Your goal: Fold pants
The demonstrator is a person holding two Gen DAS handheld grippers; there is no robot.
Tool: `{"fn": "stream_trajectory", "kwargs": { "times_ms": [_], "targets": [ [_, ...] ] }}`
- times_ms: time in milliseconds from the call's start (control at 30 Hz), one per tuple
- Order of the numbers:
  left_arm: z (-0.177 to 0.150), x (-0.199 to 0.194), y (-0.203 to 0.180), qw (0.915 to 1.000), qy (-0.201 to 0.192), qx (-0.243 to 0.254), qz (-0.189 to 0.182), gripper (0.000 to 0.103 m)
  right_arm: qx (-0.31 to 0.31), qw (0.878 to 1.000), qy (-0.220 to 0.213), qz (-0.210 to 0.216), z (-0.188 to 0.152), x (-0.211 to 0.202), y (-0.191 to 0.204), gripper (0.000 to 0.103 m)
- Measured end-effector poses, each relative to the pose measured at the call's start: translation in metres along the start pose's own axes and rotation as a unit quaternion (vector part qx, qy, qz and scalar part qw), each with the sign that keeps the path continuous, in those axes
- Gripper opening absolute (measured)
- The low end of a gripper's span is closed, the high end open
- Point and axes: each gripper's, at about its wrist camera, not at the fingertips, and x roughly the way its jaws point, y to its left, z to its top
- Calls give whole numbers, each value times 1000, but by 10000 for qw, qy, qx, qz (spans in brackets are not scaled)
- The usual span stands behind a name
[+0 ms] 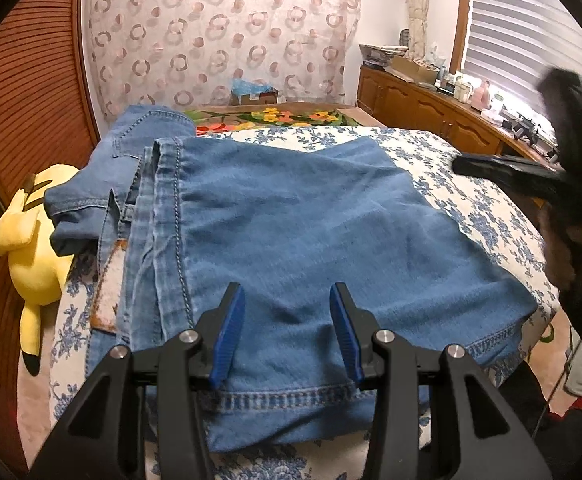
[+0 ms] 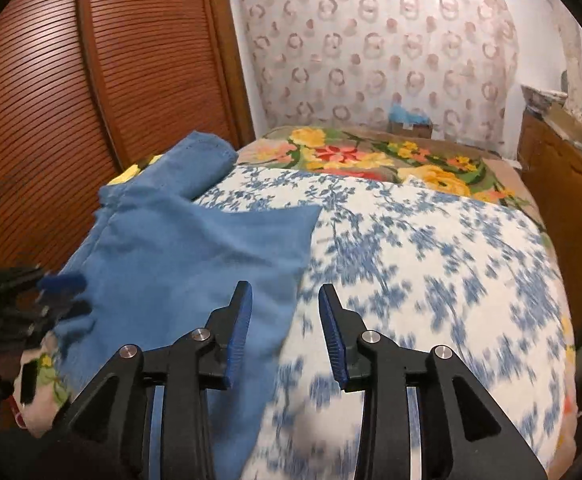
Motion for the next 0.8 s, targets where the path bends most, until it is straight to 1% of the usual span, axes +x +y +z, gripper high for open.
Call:
{"fn": "stream_trajectory", "kwargs": {
  "times_ms": [100, 200, 367, 433, 567, 600, 633, 733, 800],
  "targets": [
    [3, 3, 3, 10000, -3, 2, 10, 43, -25, 9999, 115, 92, 14, 25, -3, 34],
    [3, 6, 6, 10000, 30, -30, 4, 43, 78, 9991, 344, 215, 22, 56, -10, 35],
    [-3, 13, 10, 9999, 132, -67, 23, 43, 286, 9960, 714, 454, 25, 97, -24, 40],
    [-5, 14, 12, 9999, 143, -89, 13, 43, 392, 9944, 829, 518, 23, 105, -27, 41],
    [-8, 14, 13, 9998, 142, -103, -1, 43, 406, 9933, 867, 641, 14, 96, -21, 41],
    [-8, 13, 13, 9998, 140, -118, 4, 43, 355, 9935, 901, 590, 10, 93, -17, 41],
    [-8, 12, 12, 9998, 124, -136, 7, 43, 299, 9945, 891, 472, 5, 85, -13, 41],
    [-9, 7, 8, 9998, 65, -177, -51, 43, 319, 9945, 859, 513, -11, 60, -6, 43],
    [-10, 5, 5, 9998, 44, -167, -93, 43, 285, 9955, 771, 473, -23, 41, -1, 49]
  ]
}}
